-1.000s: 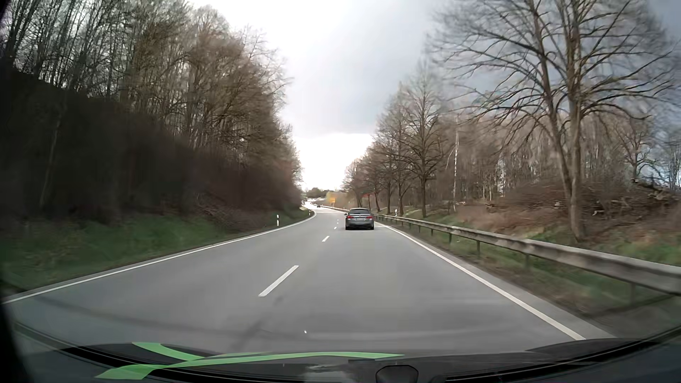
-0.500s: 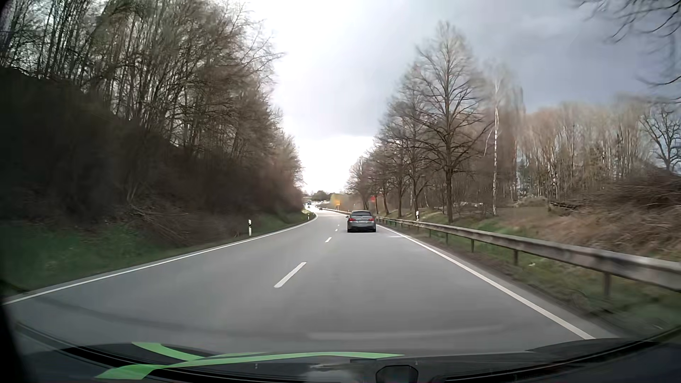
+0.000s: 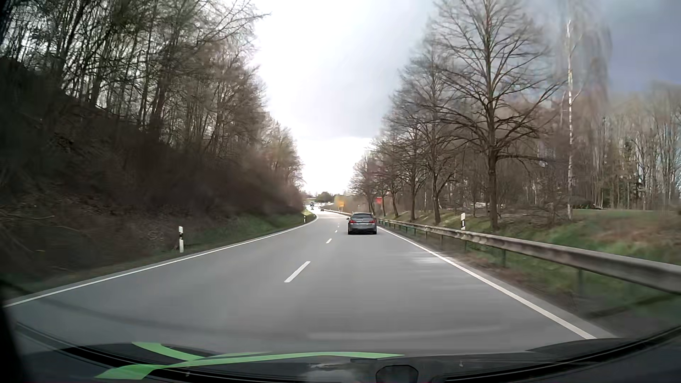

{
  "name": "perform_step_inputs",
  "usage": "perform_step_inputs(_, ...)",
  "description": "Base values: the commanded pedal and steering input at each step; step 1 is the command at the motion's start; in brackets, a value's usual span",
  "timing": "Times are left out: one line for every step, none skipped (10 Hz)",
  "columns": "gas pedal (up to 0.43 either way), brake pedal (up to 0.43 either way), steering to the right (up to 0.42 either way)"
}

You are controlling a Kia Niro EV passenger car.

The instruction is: Follow the waypoints while adhering to traffic rules and regulations

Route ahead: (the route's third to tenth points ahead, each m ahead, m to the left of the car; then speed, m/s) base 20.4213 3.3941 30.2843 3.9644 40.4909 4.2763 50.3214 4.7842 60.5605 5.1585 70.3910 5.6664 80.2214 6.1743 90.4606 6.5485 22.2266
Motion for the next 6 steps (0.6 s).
perform_step_inputs(0.047, 0.000, -0.008)
perform_step_inputs(0.047, 0.000, -0.008)
perform_step_inputs(0.047, 0.000, -0.008)
perform_step_inputs(0.047, 0.000, -0.008)
perform_step_inputs(0.047, 0.000, -0.008)
perform_step_inputs(0.047, 0.000, -0.008)
